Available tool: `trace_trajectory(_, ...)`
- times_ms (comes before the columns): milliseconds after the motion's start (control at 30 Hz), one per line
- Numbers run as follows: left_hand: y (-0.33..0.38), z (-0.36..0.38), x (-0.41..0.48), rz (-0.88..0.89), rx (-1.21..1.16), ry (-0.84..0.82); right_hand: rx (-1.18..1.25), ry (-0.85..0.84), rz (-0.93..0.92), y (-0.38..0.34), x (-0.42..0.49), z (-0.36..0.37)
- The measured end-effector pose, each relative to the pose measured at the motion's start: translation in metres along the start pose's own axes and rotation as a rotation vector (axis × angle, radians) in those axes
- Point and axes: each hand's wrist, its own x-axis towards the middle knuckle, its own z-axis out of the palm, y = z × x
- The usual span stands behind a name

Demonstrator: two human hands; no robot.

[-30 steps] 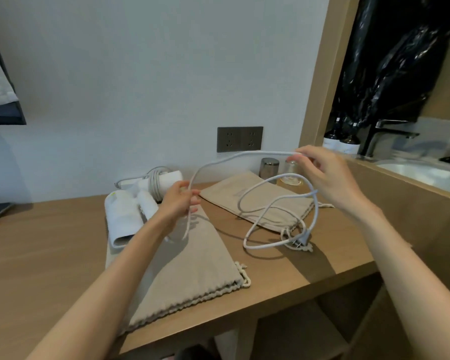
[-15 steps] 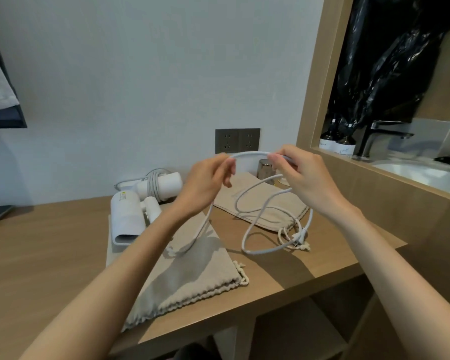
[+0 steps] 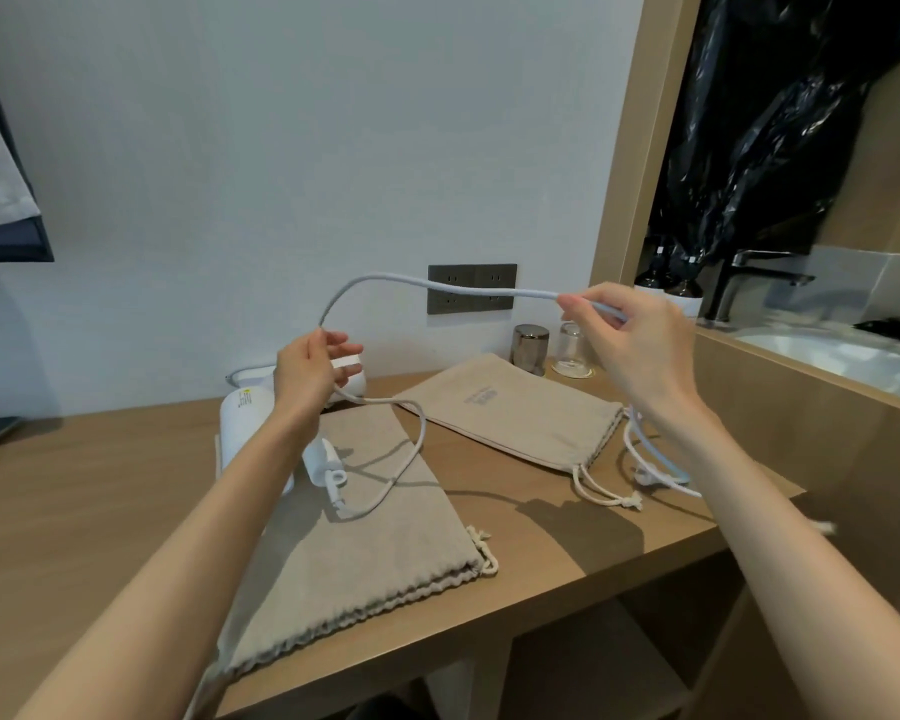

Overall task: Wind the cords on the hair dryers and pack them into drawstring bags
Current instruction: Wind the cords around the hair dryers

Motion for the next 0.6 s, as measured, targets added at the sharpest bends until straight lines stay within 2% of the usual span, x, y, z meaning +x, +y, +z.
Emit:
trace_trajectory(133, 0.004, 0.007, -0.006, 0.290, 0.442, -0.060, -0.094, -0.120, 0.010, -0.002, -0.007, 0.012)
trace_trajectory(367, 0.038, 0.036, -0.053, 0.860, 0.735, 0.151, -0.223, -0.239, -0.035, -0.016, -0.011, 0.024)
trace_trajectory(467, 0.038, 0.047, -0.063, 1.127, 1.051, 0.034, -0.262, -0.285, -0.071, -0.023, -0.011, 0.025)
trace_trajectory(533, 0.035, 0.059, -0.065, 1.081, 1.145, -0.120, -0.231, -0.319, -0.092, -0.027, -0.012, 0.025)
trace_trajectory(600, 0.033, 0.063, -0.063, 0.916, 0.950, -0.340, -0.188, -0.351, -0.099, -0.026, -0.014, 0.024)
